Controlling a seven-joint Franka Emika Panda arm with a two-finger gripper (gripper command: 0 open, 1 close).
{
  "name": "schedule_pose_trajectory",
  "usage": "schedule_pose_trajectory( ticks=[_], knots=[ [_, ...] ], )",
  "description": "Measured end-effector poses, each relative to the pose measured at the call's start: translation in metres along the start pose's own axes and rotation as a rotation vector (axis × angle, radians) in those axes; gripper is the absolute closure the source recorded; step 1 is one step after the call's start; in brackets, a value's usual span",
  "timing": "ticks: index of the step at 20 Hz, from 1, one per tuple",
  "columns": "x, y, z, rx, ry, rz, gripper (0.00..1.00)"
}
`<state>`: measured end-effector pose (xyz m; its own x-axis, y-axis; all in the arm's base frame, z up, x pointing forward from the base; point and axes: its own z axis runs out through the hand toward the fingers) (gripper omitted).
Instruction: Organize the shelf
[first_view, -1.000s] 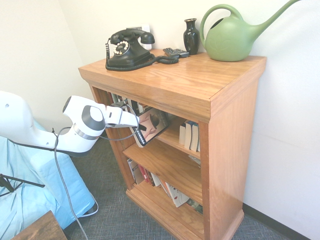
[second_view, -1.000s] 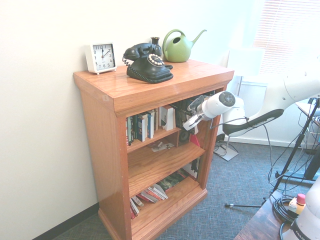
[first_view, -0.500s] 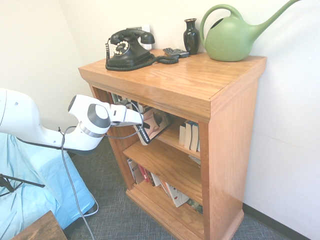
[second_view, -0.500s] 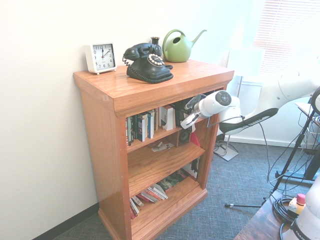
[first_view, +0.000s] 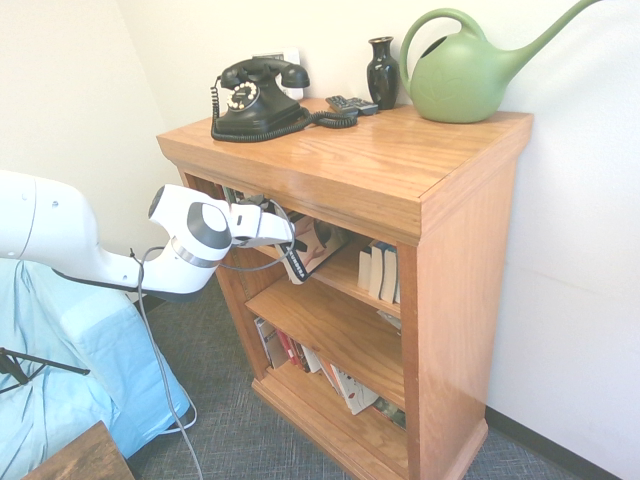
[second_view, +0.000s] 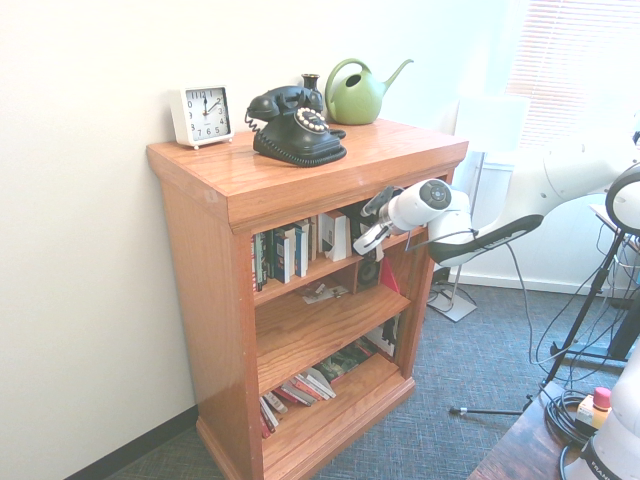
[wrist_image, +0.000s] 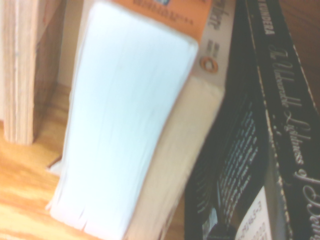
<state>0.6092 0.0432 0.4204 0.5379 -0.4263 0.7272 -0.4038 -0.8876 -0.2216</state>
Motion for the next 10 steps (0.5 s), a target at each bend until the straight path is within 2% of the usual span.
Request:
schedule_pose_trajectory(
  ticks=[10],
  knots=[
    [-0.0021,-0.0061,-0.0014,0.0,-0.006,-0.002,0.0]
  ],
)
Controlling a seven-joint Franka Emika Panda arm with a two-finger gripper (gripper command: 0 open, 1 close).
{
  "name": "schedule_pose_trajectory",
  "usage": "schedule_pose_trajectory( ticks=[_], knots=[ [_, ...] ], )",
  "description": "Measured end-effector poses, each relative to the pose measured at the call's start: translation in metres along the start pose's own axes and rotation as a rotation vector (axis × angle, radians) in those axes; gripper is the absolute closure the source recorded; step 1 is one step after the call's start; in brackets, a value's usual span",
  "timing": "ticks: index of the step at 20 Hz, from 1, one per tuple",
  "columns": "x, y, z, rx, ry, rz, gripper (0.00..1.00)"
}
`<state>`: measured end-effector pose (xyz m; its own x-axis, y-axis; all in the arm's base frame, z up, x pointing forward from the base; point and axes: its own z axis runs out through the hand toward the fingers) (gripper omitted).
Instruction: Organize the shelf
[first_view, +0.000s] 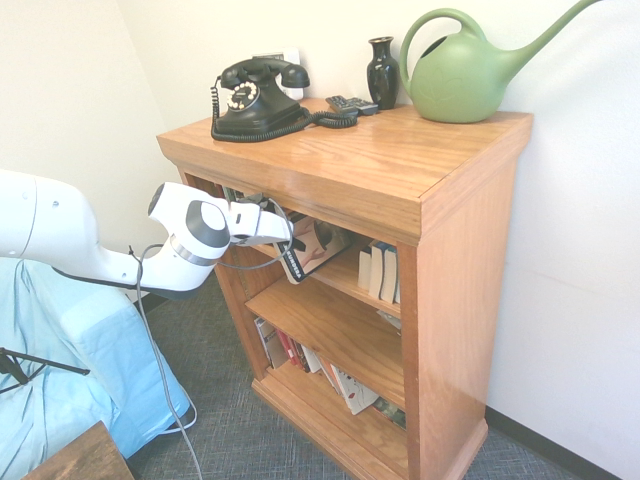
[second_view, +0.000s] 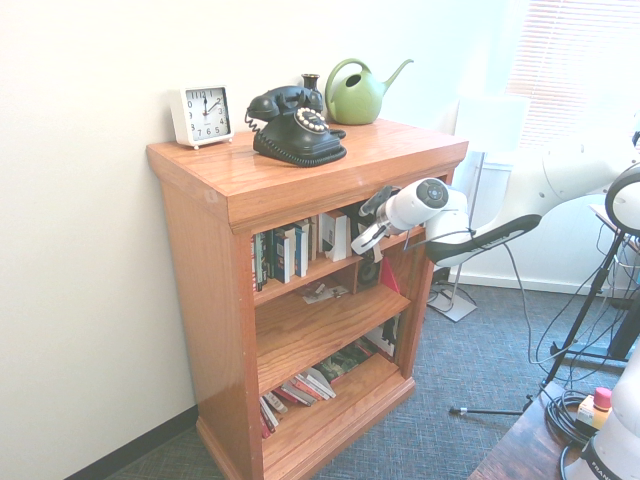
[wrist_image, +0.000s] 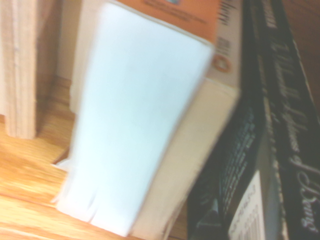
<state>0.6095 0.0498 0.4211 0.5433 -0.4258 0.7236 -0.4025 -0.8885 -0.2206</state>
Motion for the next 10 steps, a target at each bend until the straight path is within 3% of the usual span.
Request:
schedule_pose_trajectory(
  ticks=[10],
  knots=[
    [-0.004,-0.011,-0.041,0.023,0.02,-0.019,0.0]
  ],
)
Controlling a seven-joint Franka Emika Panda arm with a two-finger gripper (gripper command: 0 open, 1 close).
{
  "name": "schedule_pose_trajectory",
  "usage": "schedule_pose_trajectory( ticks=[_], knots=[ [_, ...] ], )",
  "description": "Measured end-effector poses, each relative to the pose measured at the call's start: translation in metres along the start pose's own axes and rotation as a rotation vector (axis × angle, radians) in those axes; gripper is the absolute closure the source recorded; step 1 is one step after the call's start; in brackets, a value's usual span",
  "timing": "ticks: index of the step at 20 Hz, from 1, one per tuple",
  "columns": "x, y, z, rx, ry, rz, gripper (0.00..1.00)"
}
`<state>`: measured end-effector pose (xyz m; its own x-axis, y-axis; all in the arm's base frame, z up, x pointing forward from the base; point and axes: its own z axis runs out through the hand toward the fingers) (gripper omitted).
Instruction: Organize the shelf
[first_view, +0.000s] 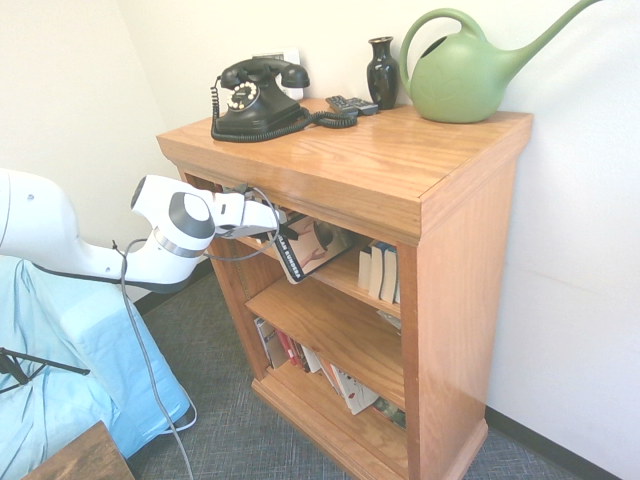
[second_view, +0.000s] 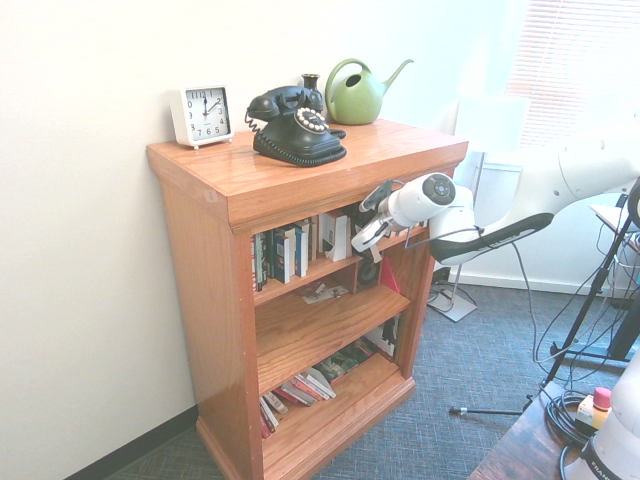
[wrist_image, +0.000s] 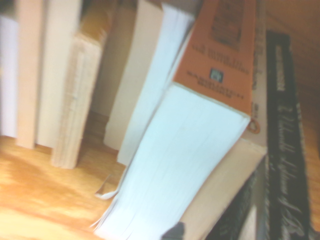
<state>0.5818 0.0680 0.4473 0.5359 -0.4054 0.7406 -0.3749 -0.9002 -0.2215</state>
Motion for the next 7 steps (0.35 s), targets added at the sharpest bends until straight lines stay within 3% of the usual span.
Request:
schedule_pose_trajectory(
  ticks=[7],
  knots=[
    [-0.024,0.014,-0.037,-0.016,-0.027,0.039,0.0]
  ],
)
